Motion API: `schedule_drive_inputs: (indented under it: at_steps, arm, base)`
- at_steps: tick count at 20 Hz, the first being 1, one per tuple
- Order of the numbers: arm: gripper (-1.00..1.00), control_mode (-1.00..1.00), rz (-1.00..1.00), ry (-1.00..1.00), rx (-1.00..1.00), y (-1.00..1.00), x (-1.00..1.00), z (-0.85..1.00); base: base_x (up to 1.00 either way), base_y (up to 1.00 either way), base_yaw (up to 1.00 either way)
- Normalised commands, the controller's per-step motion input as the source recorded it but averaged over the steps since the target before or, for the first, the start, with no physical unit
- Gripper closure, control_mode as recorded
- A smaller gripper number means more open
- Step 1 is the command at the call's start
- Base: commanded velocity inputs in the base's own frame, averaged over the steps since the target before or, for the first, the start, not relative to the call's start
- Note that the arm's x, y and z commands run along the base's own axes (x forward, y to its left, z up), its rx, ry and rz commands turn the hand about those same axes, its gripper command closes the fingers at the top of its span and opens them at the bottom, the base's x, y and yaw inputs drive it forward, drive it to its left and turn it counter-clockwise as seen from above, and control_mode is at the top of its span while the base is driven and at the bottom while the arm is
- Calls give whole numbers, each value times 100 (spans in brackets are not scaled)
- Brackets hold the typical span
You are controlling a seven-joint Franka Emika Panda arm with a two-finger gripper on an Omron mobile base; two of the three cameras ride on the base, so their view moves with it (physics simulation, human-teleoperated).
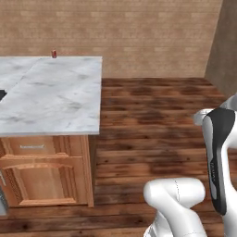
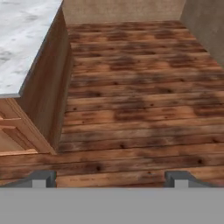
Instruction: Four empty soda cans are scattered around the kitchen. Gather all the cans and cluster them next to the stove for recycling.
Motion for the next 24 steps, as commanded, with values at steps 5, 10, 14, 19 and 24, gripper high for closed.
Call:
schedule_drive_inputs:
  at_steps: [5, 10, 14, 19, 24]
  arm:
    - [-100, 100, 0, 0, 0, 0, 0, 0]
    - [-100, 100, 0, 0, 0, 0, 0, 0]
    - [-100, 100, 0, 0, 0, 0, 0, 0]
    - [-100, 100, 0, 0, 0, 0, 0, 0]
    - [-100, 100, 0, 0, 0, 0, 0, 0]
  base:
    - [40, -99, 5]
    - [84, -92, 4]
    - [99, -83, 3]
    - [100, -85, 0]
    - [100, -87, 0]
